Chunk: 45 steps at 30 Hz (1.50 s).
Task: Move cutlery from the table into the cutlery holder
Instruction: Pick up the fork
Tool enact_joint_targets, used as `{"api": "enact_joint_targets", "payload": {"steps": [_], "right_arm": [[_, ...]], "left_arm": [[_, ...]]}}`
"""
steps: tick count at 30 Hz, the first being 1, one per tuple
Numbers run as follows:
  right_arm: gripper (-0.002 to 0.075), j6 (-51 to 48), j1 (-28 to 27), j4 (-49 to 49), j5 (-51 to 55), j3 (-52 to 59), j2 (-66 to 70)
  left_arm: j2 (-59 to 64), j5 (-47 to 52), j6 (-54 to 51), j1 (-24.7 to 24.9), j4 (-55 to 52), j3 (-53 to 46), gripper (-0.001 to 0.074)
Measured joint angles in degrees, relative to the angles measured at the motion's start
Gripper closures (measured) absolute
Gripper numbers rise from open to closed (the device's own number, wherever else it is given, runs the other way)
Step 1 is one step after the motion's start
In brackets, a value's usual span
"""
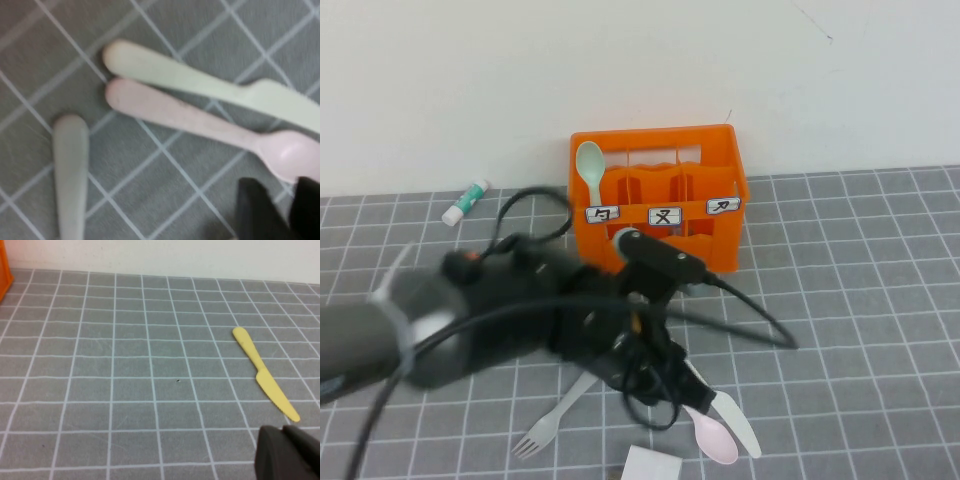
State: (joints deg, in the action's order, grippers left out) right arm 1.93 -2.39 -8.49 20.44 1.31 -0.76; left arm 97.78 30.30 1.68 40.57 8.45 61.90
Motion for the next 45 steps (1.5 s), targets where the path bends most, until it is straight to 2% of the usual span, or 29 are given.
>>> {"api": "enact_joint_targets", "payload": {"steps": [1, 3, 7, 10, 15, 17, 21, 25, 36, 41, 45], "right_arm": [[0.0729, 0.0, 0.0, 0.0, 0.0, 0.0, 0.0], [0.0729, 0.0, 0.0, 0.0, 0.0, 0.0, 0.0], [0.0729, 0.0, 0.0, 0.0, 0.0, 0.0, 0.0], [0.0729, 0.0, 0.0, 0.0, 0.0, 0.0, 0.0], [0.0729, 0.0, 0.0, 0.0, 0.0, 0.0, 0.0], [0.0729, 0.0, 0.0, 0.0, 0.0, 0.0, 0.0], [0.0729, 0.0, 0.0, 0.0, 0.0, 0.0, 0.0], [0.0729, 0.0, 0.0, 0.0, 0.0, 0.0, 0.0], [0.0729, 0.0, 0.0, 0.0, 0.0, 0.0, 0.0], [0.0729, 0.0, 0.0, 0.0, 0.0, 0.0, 0.0], [0.0729, 0.0, 0.0, 0.0, 0.0, 0.0, 0.0]], "left_arm": [[-1.24, -3.58, 0.0, 0.0, -0.25, -2.06, 0.061], [-4.58, -9.54, 0.08, 0.03, -0.37, -7.21, 0.0676], [-11.96, -19.25, 0.13, -1.29, -0.37, -16.35, 0.0723], [-15.39, -18.55, 0.5, -4.83, -0.49, -19.18, 0.0729], [-15.65, -7.64, 0.53, -10.6, -3.35, -18.21, 0.0727], [-14.34, -4.26, 0.3, -11.6, -4.24, -16.62, 0.0707], [-9.64, 3.71, -2.09, -11.95, -4.26, -11.19, 0.0568], [-3.3, 7.27, -4.56, -11.95, -4.26, -5.2, 0.044], [10.33, 4.44, -7.23, -11.95, -6.89, 0.22, 0.0421], [11.82, 2.96, -7.33, -11.95, -6.98, 0.28, 0.0456], [11.92, 2.69, -7.33, -11.95, -6.98, 0.28, 0.0605]]}}
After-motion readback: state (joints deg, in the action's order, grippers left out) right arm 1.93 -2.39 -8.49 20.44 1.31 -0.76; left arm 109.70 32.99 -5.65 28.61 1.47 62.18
